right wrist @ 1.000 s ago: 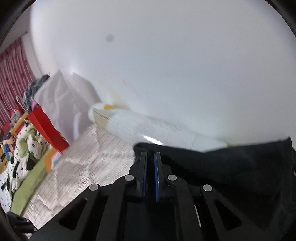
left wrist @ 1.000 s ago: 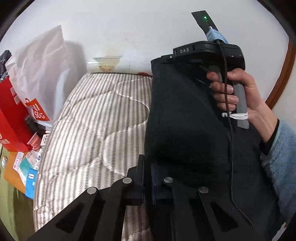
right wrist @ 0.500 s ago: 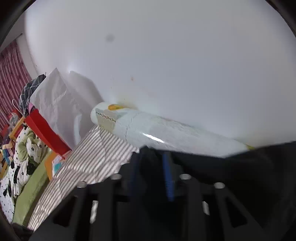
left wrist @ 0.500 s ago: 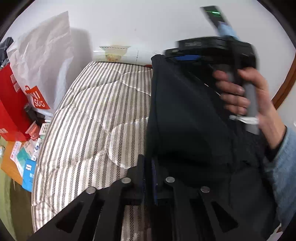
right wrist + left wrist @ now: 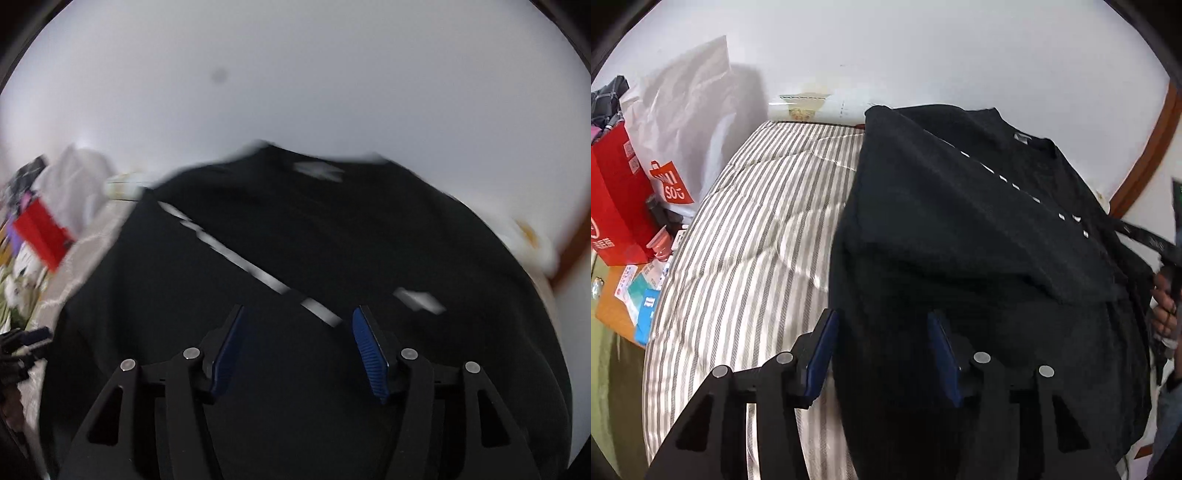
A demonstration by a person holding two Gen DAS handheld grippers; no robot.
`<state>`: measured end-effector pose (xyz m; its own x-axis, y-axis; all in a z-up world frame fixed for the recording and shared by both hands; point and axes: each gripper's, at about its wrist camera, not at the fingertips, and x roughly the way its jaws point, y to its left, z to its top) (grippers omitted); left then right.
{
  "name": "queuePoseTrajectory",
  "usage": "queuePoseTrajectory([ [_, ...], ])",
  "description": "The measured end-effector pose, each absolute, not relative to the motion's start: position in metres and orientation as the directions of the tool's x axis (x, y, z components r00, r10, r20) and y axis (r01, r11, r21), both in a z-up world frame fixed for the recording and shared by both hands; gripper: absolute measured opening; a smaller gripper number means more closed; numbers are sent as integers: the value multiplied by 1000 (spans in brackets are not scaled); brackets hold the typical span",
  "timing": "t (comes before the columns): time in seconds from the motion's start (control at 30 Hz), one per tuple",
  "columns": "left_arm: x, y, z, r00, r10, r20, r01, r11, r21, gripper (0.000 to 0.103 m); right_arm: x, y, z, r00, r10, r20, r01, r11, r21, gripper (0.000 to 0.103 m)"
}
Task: Fold small clothes
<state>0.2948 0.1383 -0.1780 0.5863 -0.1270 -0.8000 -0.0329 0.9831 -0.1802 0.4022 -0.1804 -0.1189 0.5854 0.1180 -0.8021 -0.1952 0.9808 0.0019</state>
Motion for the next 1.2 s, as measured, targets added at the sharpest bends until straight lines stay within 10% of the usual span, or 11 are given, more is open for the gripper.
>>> queuePoseTrajectory([
  [0.43,267,120,-193,562,-112,-819,-26,988,-153,53,372,-299,-176,535,31,-845,19,999,49,66],
  [0.53,267,121,-195,559,-113,-821,-32,987,-157,53,386,-299,-186,527,23,-850,28,999,45,48],
  [0.6,267,122,-195,559,-115,-821,-37,986,-163,53,391,-300,-182,529,106,-842,-7,993,121,15],
  [0.67,266,122,-195,558,-114,-822,-42,985,-165,53,390,-296,-168,559,99,-823,-31,995,99,13],
  [1.2,258,116,-190,544,-111,-832,-46,986,-161,54,390,-318,-165,532,-4,-846,62,997,35,35],
])
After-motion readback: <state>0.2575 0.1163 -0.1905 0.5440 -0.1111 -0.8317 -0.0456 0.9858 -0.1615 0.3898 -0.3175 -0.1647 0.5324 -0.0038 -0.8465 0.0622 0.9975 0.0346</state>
